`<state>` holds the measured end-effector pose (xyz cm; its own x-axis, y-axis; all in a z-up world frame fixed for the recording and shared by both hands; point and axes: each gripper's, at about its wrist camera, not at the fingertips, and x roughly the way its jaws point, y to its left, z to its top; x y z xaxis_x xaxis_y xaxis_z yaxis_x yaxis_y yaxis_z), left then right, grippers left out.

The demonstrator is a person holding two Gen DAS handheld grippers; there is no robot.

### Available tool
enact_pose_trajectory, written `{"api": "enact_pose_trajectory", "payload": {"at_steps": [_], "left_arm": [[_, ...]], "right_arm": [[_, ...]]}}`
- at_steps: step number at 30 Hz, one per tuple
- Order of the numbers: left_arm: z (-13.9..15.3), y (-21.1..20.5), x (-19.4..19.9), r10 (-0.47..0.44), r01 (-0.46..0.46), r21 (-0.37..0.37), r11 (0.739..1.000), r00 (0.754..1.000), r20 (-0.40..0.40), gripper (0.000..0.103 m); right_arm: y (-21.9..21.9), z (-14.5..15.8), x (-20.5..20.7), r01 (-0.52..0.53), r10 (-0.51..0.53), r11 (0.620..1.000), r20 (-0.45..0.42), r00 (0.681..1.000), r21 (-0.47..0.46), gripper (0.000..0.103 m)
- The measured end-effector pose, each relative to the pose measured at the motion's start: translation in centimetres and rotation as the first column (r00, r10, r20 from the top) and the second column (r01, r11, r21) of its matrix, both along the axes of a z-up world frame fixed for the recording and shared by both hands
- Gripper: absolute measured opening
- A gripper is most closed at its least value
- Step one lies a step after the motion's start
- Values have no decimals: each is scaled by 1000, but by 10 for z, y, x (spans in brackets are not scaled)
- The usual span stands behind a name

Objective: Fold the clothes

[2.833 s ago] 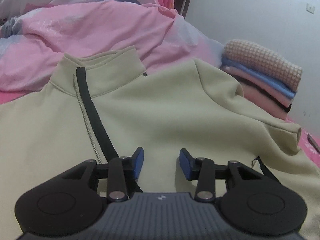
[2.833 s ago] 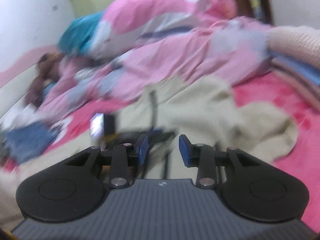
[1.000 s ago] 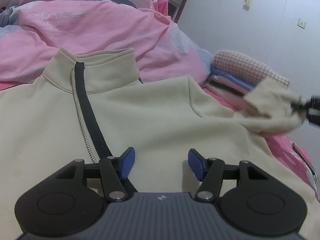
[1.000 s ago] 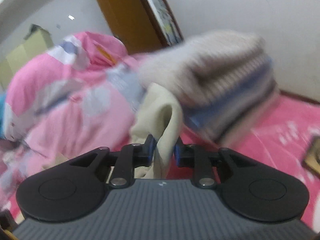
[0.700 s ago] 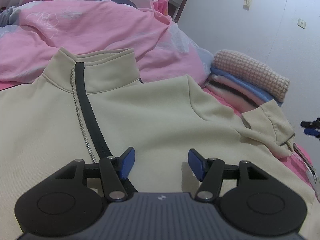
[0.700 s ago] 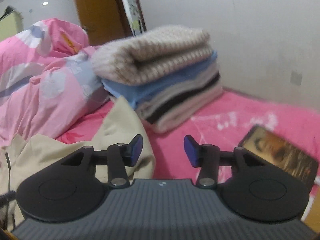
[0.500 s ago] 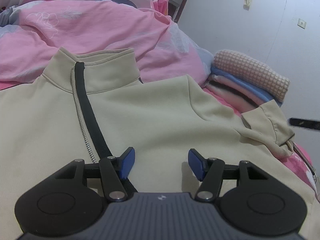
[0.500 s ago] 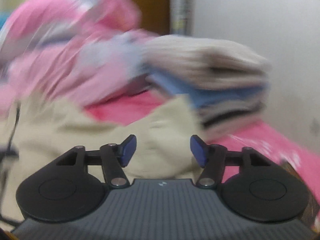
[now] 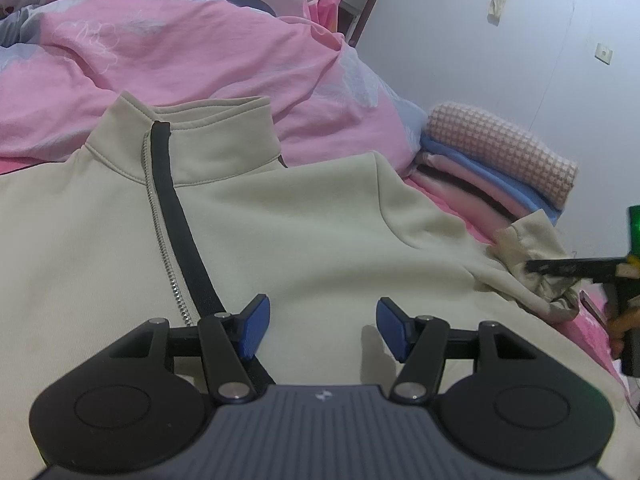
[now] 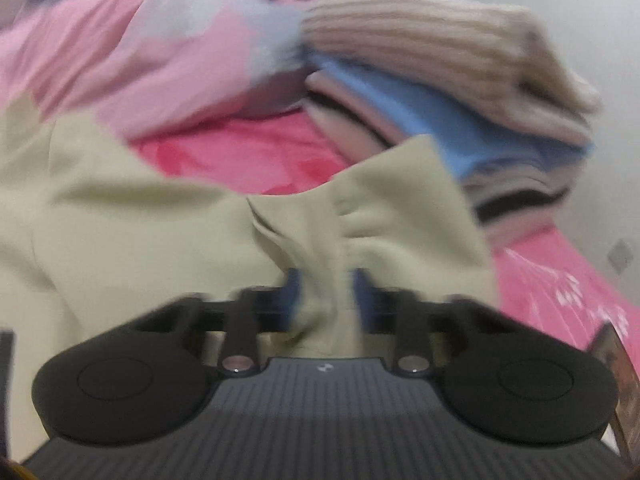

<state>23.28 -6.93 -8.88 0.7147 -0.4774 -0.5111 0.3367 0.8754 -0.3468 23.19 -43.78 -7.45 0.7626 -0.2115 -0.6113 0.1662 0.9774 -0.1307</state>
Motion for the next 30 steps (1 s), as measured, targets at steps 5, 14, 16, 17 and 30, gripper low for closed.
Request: {"api": "enact_pose_trajectory", "payload": {"at_steps": [5,14,16,17,30], "left_arm": [[0,0,0,0,0,1,1000,1000,-1,60],[0,1,0,-1,1,-6,1000,1000,-4,60],[1,1,0,-2,2,-8,1000,1000,-5,60],[1,1,0,-2,2,-9,1000,1000,-5,60],[1,0,1,-1,1,-4,1000,1000,-7,60]], "right_arm": [[13,68,-31,-98,100,995,158,982,-20,1],[52,205,-26,-247,306,951,427,851,-188,1],[38,221,-19,-215,282,958,467,838,-191,1],[25,223,-13,-188,253,965,478,841,-181,1],[-209,115,12,279,-412,873,300,860,400,4]]}}
